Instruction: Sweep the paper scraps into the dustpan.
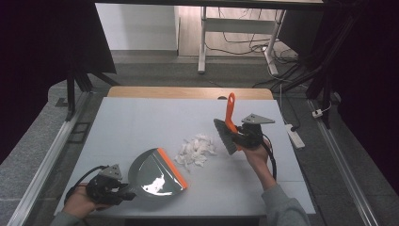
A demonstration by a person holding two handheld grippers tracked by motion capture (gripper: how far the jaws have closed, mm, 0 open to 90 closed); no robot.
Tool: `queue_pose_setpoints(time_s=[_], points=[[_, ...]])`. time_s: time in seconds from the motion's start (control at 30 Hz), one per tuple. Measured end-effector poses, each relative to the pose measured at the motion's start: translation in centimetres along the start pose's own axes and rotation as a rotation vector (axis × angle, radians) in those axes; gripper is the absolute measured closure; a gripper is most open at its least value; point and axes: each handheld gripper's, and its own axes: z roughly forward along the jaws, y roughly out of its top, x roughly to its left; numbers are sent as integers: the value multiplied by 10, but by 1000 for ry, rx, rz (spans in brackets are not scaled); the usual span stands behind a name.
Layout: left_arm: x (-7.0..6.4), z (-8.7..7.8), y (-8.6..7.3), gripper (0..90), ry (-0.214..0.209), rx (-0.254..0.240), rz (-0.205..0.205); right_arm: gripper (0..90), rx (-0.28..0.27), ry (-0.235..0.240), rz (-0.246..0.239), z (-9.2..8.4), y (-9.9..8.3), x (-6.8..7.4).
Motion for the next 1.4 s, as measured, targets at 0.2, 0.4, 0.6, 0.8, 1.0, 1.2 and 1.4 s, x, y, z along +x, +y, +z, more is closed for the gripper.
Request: queue_pose_setpoints(time_s=[0.2, 0.4, 0.6, 0.8, 1.0, 1.2, 1.4], points=[[5, -3, -4, 612, 3, -3, -15, 700, 13, -21, 21, 9, 5, -2], [10, -7, -9, 612, 3, -17, -34, 700, 20, -23, 28, 16, 5, -4], [7, 2, -3, 612, -1, -1, -14, 700, 30, -28, 27, 24, 7, -5], [4, 11, 4, 612, -19, 7, 3, 701, 45, -50, 0, 35, 10, -4], [5, 16, 6, 612, -19, 2, -16, 703, 91, -74, 4, 49, 7, -6], [6, 20, 8, 612, -24, -5, -30, 704, 117, -71, 15, 57, 9, -6], [7, 22, 10, 612, -28, -4, -33, 705, 138, -67, 22, 66, 10, -8]])
